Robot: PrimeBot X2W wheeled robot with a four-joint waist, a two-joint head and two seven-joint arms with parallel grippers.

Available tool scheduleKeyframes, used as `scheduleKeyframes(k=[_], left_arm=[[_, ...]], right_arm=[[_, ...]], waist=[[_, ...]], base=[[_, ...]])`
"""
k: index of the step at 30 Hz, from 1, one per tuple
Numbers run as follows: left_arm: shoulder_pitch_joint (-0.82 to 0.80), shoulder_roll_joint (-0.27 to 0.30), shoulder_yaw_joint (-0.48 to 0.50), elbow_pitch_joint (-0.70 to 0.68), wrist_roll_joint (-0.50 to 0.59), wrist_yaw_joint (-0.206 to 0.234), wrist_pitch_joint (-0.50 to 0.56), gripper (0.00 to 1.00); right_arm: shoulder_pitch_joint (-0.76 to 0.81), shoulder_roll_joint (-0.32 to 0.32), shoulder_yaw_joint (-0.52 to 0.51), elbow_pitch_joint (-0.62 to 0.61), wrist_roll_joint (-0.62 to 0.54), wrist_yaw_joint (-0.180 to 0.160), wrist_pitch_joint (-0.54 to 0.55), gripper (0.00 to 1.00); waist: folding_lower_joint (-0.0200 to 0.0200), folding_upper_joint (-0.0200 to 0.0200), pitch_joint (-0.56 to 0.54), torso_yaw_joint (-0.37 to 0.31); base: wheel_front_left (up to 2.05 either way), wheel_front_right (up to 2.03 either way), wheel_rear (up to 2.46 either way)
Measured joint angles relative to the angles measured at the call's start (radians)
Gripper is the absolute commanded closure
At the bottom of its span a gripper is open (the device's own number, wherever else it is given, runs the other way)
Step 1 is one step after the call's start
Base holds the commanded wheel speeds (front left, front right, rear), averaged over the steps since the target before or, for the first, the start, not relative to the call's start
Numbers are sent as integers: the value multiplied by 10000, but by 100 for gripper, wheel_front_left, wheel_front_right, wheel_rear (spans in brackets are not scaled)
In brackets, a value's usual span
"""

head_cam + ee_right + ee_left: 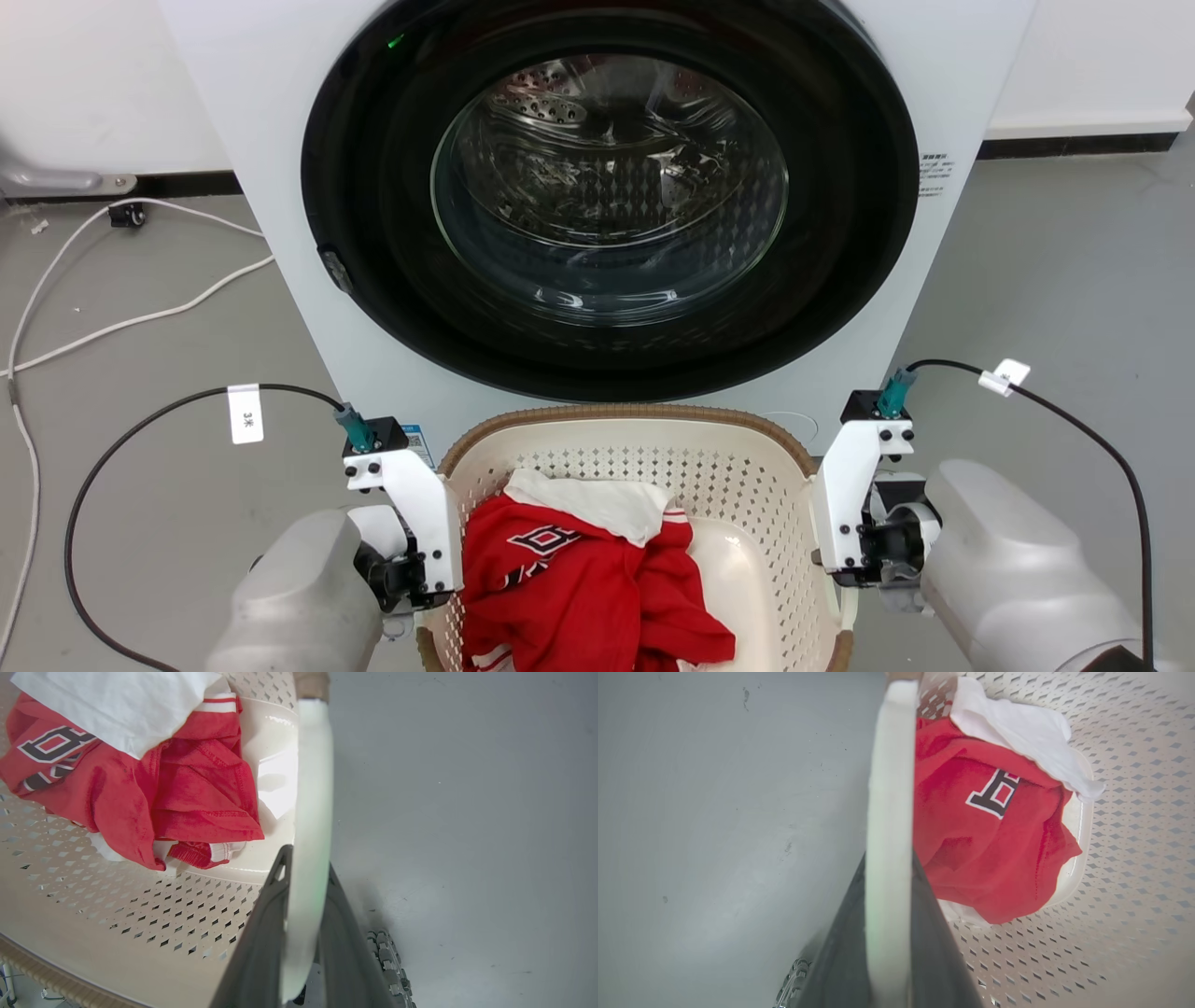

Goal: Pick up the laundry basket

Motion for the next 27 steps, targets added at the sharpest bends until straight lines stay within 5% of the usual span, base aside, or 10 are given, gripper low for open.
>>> scheduleKeyframes(k=[27], left_arm=[[427,-71,-493,40,-359,-4,-1020,100]], right_arm=[[376,92,-27,288,-6,2,-920,100]], waist=[[2,0,-142,-16]], base=[[0,0,0]])
